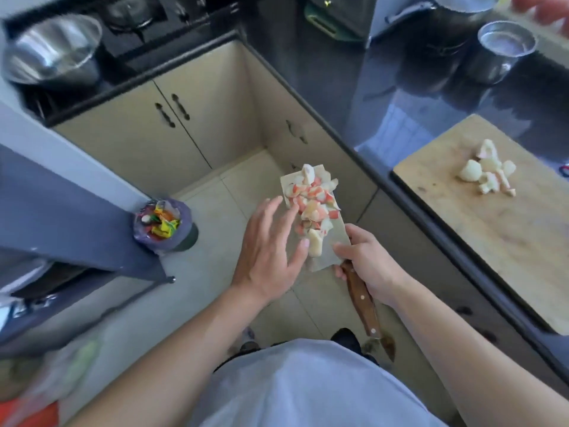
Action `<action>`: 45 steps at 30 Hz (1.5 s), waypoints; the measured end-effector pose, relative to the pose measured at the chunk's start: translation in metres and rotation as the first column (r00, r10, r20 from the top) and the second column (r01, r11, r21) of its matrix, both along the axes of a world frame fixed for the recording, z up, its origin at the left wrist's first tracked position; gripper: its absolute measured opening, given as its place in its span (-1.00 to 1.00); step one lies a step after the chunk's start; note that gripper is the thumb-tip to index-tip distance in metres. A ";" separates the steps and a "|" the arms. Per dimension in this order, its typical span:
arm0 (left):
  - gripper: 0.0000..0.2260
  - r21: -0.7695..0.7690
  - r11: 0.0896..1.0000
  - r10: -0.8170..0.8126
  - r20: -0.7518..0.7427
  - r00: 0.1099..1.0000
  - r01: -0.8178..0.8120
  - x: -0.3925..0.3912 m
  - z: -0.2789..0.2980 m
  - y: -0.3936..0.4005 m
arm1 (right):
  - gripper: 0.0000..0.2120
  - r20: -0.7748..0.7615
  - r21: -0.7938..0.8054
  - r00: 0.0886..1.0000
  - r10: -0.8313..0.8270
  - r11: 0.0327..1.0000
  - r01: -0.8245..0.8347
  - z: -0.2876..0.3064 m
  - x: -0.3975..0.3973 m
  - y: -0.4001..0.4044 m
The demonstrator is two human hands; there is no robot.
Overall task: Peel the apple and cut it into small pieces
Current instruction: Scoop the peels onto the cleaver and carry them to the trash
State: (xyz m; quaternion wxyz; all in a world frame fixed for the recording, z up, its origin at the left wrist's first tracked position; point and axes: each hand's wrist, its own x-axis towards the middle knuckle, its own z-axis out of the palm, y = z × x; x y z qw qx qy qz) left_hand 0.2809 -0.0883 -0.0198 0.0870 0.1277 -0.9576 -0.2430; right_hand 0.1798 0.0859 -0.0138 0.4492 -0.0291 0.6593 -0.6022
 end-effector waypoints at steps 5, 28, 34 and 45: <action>-0.40 -0.004 0.993 0.117 0.042 0.992 -0.117 0.037 -0.012 -0.128 | -0.81 0.112 -0.067 0.991 0.074 0.996 -0.066 -0.009 0.043 -0.150; -0.46 -0.072 0.829 0.559 0.063 0.827 -0.555 0.055 -0.328 -0.526 | -0.77 0.186 0.048 0.846 0.500 0.855 -0.516 -0.301 0.049 -0.611; -0.39 -0.128 0.825 0.565 0.225 0.794 -0.551 0.041 -0.427 -0.602 | -0.68 0.205 0.110 0.833 0.513 0.834 -0.541 -0.409 0.059 -0.665; -0.32 0.028 0.846 0.505 0.277 0.817 -0.533 0.044 -0.526 -0.649 | -0.75 0.177 0.201 0.849 0.498 0.826 -0.526 -0.501 0.058 -0.705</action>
